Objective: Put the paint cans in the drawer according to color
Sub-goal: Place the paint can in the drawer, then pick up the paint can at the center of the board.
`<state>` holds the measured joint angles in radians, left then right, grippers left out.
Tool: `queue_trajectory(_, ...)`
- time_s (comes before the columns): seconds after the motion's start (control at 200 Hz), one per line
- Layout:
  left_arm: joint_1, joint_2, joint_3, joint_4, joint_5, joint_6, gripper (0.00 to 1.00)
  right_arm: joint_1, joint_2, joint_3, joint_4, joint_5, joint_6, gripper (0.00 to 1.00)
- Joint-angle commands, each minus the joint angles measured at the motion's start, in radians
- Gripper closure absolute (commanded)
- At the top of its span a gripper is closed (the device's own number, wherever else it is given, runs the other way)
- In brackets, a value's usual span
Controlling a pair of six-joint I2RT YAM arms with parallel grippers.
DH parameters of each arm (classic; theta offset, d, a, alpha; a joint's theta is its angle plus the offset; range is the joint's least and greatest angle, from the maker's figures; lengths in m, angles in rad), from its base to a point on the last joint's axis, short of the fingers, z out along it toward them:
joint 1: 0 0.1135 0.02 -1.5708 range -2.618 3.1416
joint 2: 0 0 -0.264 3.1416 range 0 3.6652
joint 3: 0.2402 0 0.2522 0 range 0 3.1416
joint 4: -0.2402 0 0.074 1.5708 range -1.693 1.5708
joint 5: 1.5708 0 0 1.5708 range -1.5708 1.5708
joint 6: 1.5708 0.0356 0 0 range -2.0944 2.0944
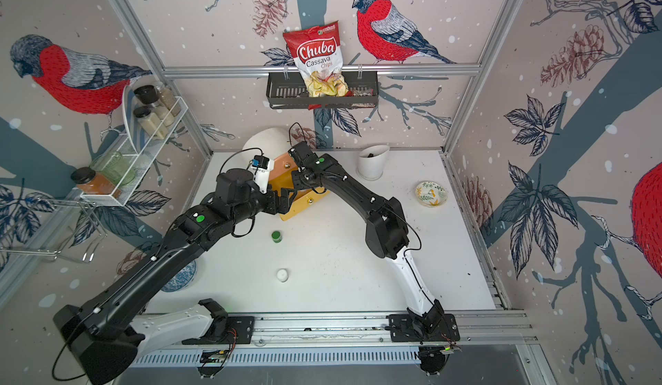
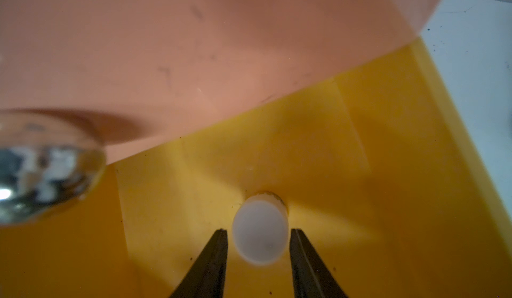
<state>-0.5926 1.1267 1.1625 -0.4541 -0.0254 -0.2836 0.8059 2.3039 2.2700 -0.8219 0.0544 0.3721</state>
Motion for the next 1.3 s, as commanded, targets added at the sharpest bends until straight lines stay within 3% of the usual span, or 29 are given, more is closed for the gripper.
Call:
queue_trajectory(0.0,0.004,-0.011,0.006,0.008,0.002,0.000,0.04,0.003,0.001,0.017,-0.003,-0.006,-0.009,0.57)
queue_trajectory(0.42,-0.011,-0.009,0.041,-0.043,-0.014,-0.023,0.04,0.000,-0.090,0.055,-0.025,0.001,-0.013,0.50)
queue_trajectory(0.505,-0.070,-0.014,0.043,-0.064,-0.021,-0.046,0.04,-0.002,-0.126,0.057,-0.025,0.005,-0.017,0.49)
queue_trajectory(0.605,-0.194,-0.006,0.038,-0.133,-0.128,-0.079,0.04,-0.005,-0.172,0.055,-0.039,0.026,-0.018,0.49)
queue_trajectory(0.75,-0.345,-0.030,-0.060,-0.165,-0.171,-0.212,0.04,-0.013,-0.248,0.017,-0.057,0.049,-0.015,0.49)
queue_trajectory(0.97,-0.505,-0.071,-0.222,-0.198,-0.207,-0.418,0.04,-0.019,-0.435,-0.237,0.025,0.070,0.018,0.49)
queue_trajectory(1.09,-0.522,-0.085,-0.299,-0.237,-0.203,-0.491,0.04,-0.019,-0.574,-0.472,0.124,0.078,0.057,0.47)
queue_trajectory(1.245,-0.546,-0.091,-0.382,-0.296,-0.203,-0.618,0.04,-0.030,-0.793,-0.843,0.340,0.087,0.098,0.39)
queue_trajectory(1.295,-0.550,-0.090,-0.396,-0.333,-0.228,-0.672,0.09,-0.047,-0.842,-0.911,0.372,0.085,0.110,0.37)
